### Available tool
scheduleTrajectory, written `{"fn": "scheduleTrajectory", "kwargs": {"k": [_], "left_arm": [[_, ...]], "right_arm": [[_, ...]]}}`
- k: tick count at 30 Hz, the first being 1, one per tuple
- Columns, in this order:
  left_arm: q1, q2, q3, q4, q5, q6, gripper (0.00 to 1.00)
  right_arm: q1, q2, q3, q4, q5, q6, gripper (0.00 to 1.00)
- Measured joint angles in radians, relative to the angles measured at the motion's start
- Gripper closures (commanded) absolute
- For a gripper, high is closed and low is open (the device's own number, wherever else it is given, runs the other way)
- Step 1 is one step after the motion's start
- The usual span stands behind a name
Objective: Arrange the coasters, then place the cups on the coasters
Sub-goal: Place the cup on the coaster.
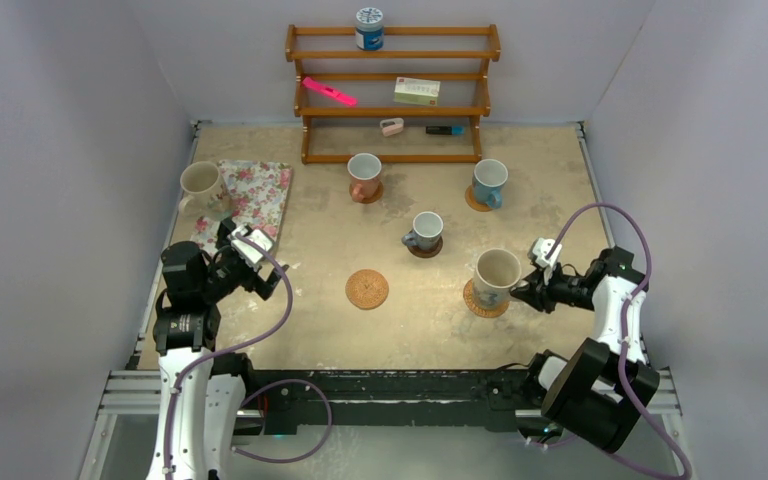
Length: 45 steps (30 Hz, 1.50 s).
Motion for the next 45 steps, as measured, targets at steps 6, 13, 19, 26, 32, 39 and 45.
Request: {"fn": "scheduleTrajectory", "kwargs": {"k": [6, 13, 19, 26, 32, 39, 45], "left_arm": [[0.0, 0.0, 0.0, 0.0, 0.001, 0.0, 0.0], [0.0, 0.0, 0.0, 0.0, 0.002, 0.0, 0.0], [0.0, 0.0, 0.0, 0.0, 0.002, 0.0, 0.0], [0.0, 0.0, 0.0, 0.0, 0.004, 0.0, 0.0], [0.0, 0.0, 0.0, 0.0, 0.005, 0.0, 0.0], [0.0, 0.0, 0.0, -0.001, 0.005, 0.002, 0.0], [0.0, 0.0, 0.0, -0.001, 0.006, 0.002, 0.0]], "right_arm": [[0.0, 0.0, 0.0, -0.003, 0.0, -0.009, 0.91], [0.0, 0.0, 0.0, -0.006, 0.001, -0.02, 0.86], [0.0, 0.0, 0.0, -0.011, 0.002, -0.033, 0.82], [0.0, 0.0, 0.0, -0.014, 0.003, -0.042, 0.78], [0.0, 0.0, -0.002, -0.018, 0.002, -0.049, 0.76], [0.0, 0.0, -0.002, -0.027, 0.001, -0.058, 0.71], [0.0, -0.002, -0.002, -0.035, -0.002, -0.065, 0.67]]}}
